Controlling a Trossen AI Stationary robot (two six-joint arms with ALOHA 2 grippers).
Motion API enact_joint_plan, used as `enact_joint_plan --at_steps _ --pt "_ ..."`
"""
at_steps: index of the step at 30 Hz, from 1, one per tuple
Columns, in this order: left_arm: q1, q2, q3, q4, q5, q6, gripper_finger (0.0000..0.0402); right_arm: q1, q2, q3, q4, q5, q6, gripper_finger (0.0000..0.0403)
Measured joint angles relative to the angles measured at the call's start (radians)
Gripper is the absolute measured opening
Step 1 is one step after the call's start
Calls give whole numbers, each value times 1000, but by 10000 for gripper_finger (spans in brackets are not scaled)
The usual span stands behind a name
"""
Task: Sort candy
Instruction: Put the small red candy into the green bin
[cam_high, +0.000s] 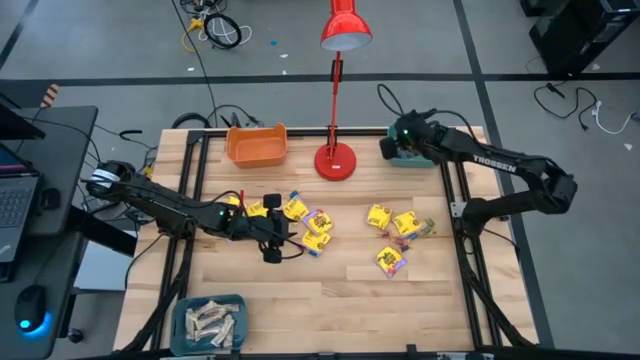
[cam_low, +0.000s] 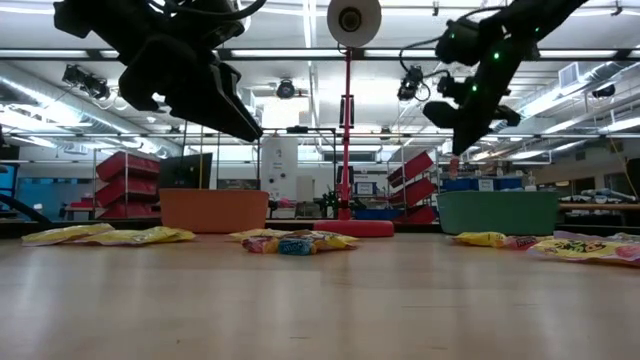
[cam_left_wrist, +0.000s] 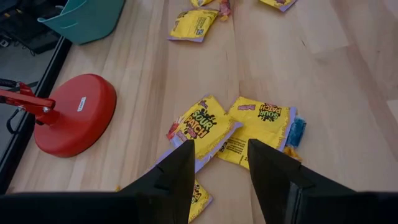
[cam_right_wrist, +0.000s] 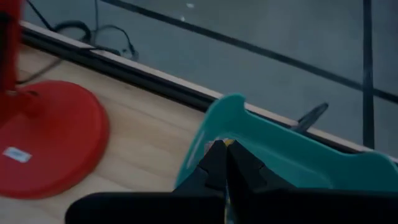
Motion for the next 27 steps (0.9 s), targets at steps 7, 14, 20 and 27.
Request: enact_joint_plan --at_steps 7,14,20,27 --pt "0 0 0 0 0 0 151 -68 90 0 2 -39 -4 0" --pt "0 0 0 0 0 0 151 -93 198 0 31 -43 -7 0" --pt "0 0 0 0 0 0 151 -96 267 0 83 -58 -11 0" --pt "0 0 0 0 0 0 151 -96 308 0 98 -58 -12 0"
